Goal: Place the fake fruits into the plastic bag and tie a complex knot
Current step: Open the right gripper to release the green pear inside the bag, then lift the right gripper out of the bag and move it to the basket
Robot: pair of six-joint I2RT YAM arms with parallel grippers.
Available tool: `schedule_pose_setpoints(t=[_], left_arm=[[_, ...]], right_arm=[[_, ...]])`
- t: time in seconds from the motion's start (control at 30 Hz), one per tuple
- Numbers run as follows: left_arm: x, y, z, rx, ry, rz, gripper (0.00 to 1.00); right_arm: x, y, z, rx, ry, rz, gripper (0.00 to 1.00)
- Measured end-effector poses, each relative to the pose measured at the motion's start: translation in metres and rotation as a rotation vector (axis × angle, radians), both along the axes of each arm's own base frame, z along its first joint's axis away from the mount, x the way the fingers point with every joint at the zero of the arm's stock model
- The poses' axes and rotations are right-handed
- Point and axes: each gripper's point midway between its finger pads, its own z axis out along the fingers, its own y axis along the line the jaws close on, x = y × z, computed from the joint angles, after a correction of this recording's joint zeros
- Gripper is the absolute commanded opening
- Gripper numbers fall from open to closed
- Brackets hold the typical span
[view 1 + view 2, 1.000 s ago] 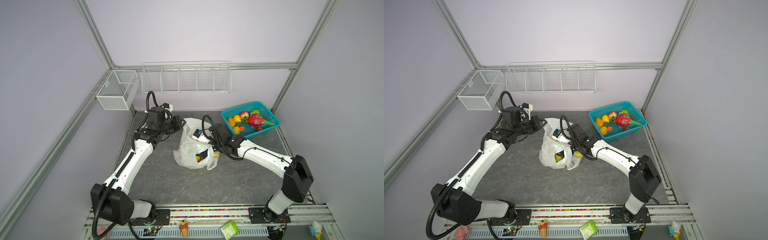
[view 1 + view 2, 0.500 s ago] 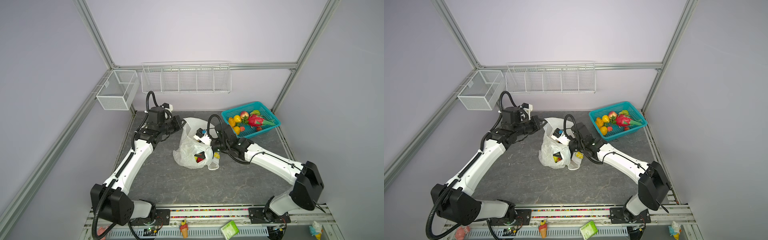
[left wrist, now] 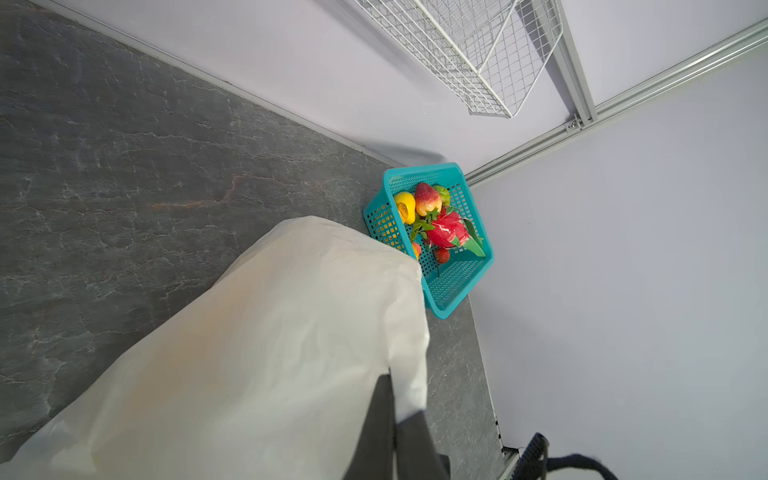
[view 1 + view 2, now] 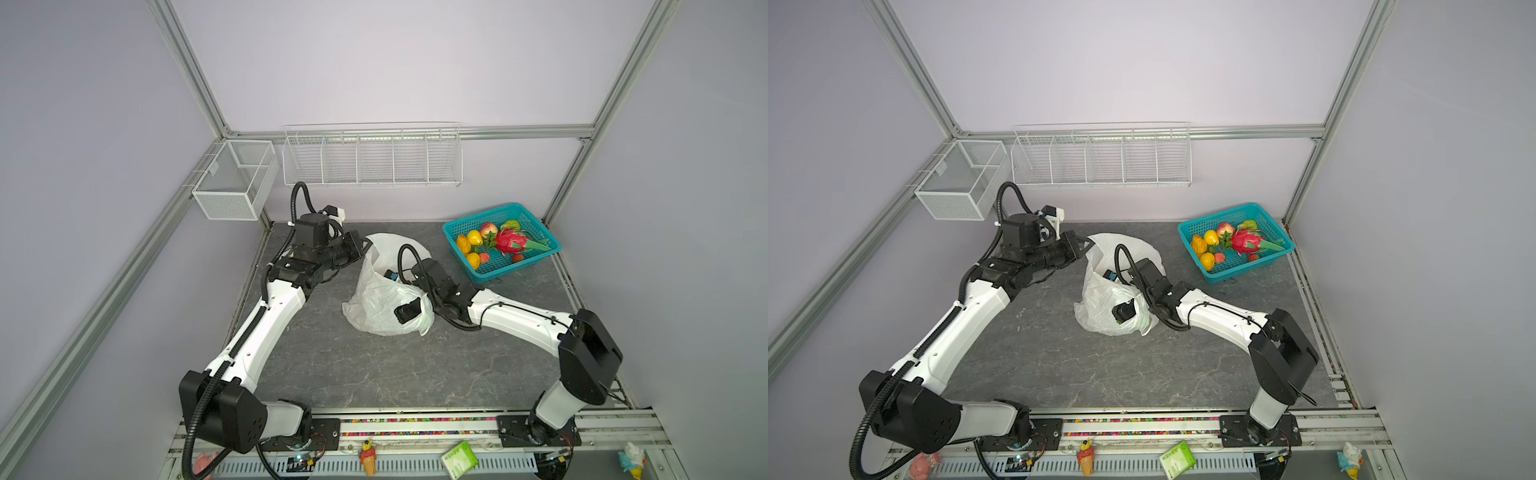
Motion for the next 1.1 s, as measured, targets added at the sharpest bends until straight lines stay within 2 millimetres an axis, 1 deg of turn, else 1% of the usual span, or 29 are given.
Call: schedule_pose_setpoints(t=[0.2,0.3,0.47,0.53,0.63,0.73,0.8,0.9,1.0,1.1], left_arm=[[0.000,0.001,0.000,0.002,-0.001,0.004,0.00],[0.000,0.001,0.000,0.002,-0.001,0.004,0.00],[0.000,0.001,0.000,0.002,-0.002,0.004,0.00],[0.000,0.001,0.001,0.001,-0.003,0.005,0.00],[0.000,0.001,0.001,0.003,-0.005,0.008,0.00],[0.001,0.002,0.001,0.005,-0.005,0.013,0.00],[0.001,0.002,0.001,0.006,-0.006,0.015,0.00],[0.001,0.002,0.001,0.005,-0.006,0.014,0.00],[0.001,0.002,0.001,0.005,-0.006,0.014,0.00],[0.001,0.002,0.001,0.005,-0.006,0.014,0.00]], right_arm=[[0.004,-0.001,-0.026,-0.048,0.040,-0.029,0.78],[0.004,-0.002,-0.034,-0.057,0.069,-0.047,0.80],[0.006,-0.006,-0.035,-0.045,0.111,-0.071,0.81],[0.007,-0.010,-0.030,-0.031,0.129,-0.078,0.82],[0.004,-0.020,-0.005,0.033,0.144,-0.085,0.82],[0.000,-0.037,0.036,0.146,0.142,-0.102,0.82],[0.002,-0.048,0.066,0.231,0.127,-0.118,0.83],[0.008,-0.063,0.097,0.327,0.107,-0.157,0.85],[0.018,-0.080,0.113,0.386,0.109,-0.223,0.88],[0.034,-0.099,0.119,0.415,0.119,-0.315,0.89]])
